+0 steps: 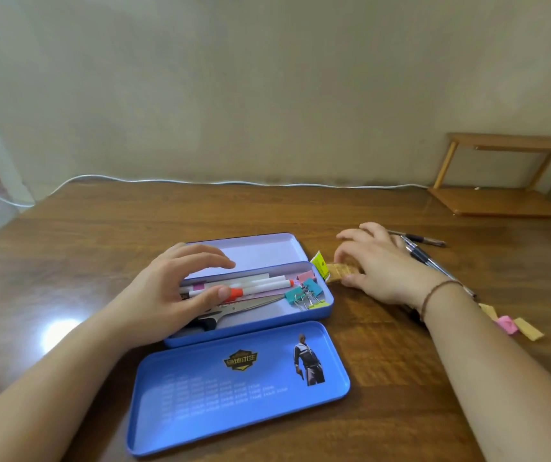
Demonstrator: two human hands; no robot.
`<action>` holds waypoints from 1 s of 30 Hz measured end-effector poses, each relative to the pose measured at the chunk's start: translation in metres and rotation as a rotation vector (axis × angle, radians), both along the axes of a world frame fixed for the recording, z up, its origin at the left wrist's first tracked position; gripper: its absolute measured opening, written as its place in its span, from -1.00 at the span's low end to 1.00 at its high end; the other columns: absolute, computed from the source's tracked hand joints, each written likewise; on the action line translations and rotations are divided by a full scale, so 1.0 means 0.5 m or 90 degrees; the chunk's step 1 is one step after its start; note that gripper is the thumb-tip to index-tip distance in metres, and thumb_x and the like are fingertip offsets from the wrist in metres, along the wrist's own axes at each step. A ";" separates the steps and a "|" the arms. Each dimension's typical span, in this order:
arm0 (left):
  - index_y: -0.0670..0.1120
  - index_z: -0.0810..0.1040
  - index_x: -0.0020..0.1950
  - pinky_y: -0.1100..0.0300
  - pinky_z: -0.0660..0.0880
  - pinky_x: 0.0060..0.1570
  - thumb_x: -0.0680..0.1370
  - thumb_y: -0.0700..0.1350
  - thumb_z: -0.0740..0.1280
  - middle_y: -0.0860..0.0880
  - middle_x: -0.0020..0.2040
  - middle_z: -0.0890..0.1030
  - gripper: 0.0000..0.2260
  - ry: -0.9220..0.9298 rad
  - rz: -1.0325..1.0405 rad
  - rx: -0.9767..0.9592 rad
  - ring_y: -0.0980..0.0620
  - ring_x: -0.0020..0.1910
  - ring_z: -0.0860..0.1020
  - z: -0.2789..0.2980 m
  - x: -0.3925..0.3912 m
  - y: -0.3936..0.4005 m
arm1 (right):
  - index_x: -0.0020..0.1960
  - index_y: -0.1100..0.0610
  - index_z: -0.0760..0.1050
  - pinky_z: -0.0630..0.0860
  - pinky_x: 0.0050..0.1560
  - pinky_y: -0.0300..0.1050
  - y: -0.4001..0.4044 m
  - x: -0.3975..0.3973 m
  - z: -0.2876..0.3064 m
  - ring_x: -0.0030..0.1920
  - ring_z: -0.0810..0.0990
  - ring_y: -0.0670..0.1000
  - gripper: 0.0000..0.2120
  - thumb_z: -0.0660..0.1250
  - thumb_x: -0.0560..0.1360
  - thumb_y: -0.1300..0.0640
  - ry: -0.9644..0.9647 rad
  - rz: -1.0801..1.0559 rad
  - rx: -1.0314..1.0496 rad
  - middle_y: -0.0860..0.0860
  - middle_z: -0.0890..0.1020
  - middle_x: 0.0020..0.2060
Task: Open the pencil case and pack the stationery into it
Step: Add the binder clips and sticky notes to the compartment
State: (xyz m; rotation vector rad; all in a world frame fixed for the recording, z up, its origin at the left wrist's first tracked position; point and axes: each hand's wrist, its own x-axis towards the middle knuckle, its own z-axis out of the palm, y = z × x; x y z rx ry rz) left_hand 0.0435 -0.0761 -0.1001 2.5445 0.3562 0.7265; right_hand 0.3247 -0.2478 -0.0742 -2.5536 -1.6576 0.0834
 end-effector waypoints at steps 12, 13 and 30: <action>0.14 0.59 0.16 0.40 0.38 0.13 0.48 0.16 0.32 0.30 0.05 0.59 -0.71 -0.031 0.034 0.006 0.11 0.12 0.53 -0.002 0.003 0.005 | -0.11 0.13 0.57 0.45 -0.16 -0.35 0.001 -0.133 0.040 -0.19 0.49 -0.17 -0.88 0.44 0.42 0.31 -0.011 0.298 0.454 -0.03 0.58 -0.14; 0.15 0.59 0.16 0.39 0.38 0.12 0.48 0.15 0.33 0.31 0.06 0.59 -0.72 -0.028 0.037 0.008 0.13 0.12 0.53 -0.001 0.003 0.005 | -0.11 0.14 0.57 0.52 -0.18 -0.25 0.008 -0.146 0.032 -0.17 0.51 -0.11 -0.90 0.42 0.44 0.30 -0.035 0.335 0.432 -0.01 0.58 -0.11; 0.06 0.62 0.14 0.17 0.50 0.02 0.49 0.03 0.42 0.22 0.05 0.61 -0.76 -0.010 0.011 -0.012 0.11 0.01 0.58 0.002 0.002 0.002 | -0.10 -0.06 0.65 0.48 -0.05 -0.17 0.024 -0.167 -0.008 -0.02 0.49 -0.08 -0.82 0.29 0.42 0.13 -0.008 0.401 0.199 -0.18 0.62 -0.08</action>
